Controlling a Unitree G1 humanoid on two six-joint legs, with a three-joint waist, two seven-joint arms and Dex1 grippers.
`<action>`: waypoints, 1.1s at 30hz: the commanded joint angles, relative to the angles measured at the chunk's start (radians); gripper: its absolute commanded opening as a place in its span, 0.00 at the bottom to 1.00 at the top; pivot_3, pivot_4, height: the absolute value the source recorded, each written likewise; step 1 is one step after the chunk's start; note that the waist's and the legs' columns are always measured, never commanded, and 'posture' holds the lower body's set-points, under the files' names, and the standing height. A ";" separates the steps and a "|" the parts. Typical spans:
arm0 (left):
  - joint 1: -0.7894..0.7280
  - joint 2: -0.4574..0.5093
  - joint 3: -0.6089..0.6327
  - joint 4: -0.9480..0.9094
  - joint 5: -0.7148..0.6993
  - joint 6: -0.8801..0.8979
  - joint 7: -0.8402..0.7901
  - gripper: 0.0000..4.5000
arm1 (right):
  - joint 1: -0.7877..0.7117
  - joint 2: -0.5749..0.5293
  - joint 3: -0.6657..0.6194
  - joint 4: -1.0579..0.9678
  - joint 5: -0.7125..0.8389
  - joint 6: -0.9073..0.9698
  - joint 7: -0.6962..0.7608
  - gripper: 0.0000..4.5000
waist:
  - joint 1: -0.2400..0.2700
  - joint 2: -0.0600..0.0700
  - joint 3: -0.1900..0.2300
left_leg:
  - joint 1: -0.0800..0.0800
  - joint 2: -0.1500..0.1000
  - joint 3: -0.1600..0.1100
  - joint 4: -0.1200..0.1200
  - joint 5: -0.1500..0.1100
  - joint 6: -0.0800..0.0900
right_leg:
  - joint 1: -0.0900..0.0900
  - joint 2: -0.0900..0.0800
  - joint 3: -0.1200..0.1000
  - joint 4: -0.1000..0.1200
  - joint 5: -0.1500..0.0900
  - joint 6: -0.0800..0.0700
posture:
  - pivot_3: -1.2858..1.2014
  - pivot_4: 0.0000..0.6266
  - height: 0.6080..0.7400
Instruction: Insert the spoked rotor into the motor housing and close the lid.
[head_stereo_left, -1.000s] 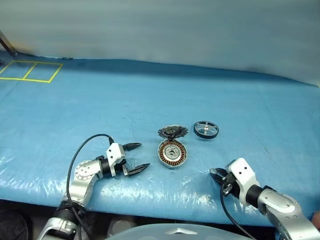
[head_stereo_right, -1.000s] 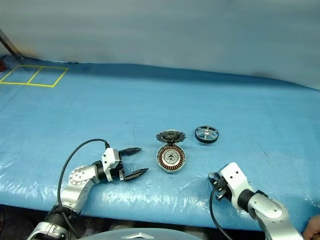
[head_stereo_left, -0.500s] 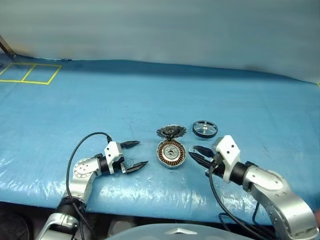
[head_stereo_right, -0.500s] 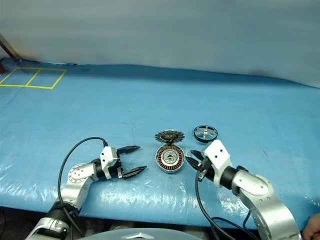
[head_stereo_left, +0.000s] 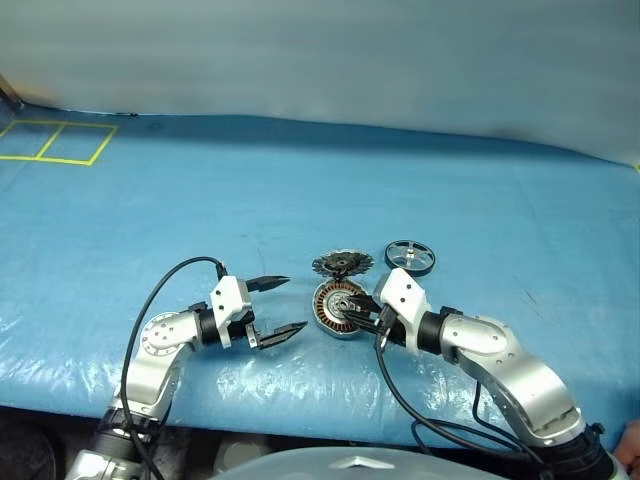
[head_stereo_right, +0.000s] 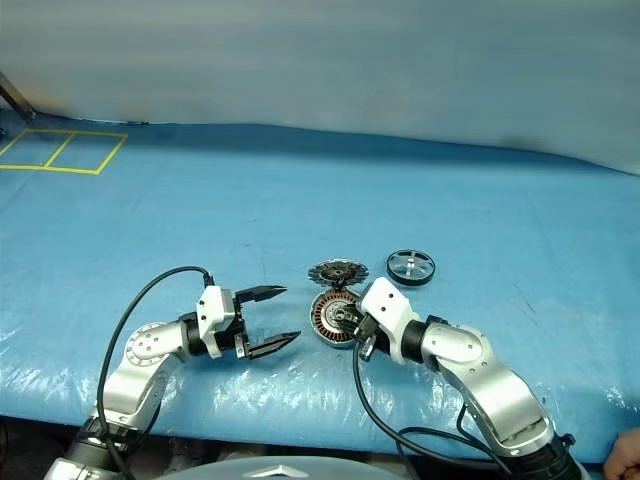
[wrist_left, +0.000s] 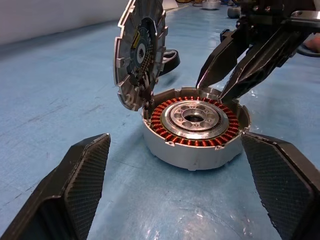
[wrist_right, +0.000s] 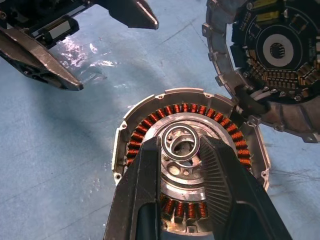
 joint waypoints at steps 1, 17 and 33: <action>0.005 0.006 0.013 -0.030 -0.004 0.000 0.010 1.00 | -0.020 0.004 0.008 0.020 -0.015 -0.040 0.007 0.17 | 0.001 0.000 0.001 | 0.000 0.000 0.000 0.000 0.000 0.000 | 0.000 0.000 0.000 0.000 0.000 0.000 | 0.52 0.24 1.00; 0.002 0.007 0.000 -0.033 0.008 0.009 0.027 1.00 | -0.047 0.008 0.046 0.085 -0.074 -0.066 0.019 0.17 | 0.001 -0.001 0.003 | 0.000 0.000 0.000 0.000 0.000 0.000 | 0.000 0.000 0.000 0.000 0.000 0.001 | 0.52 0.24 1.00; -0.011 0.004 -0.008 -0.032 0.016 0.019 0.031 1.00 | -0.045 -0.019 0.042 0.071 -0.078 -0.068 0.025 0.17 | 0.002 -0.001 0.003 | 0.000 0.000 0.000 0.000 0.000 0.000 | 0.000 0.000 0.000 0.000 0.001 0.001 | 0.52 0.24 1.00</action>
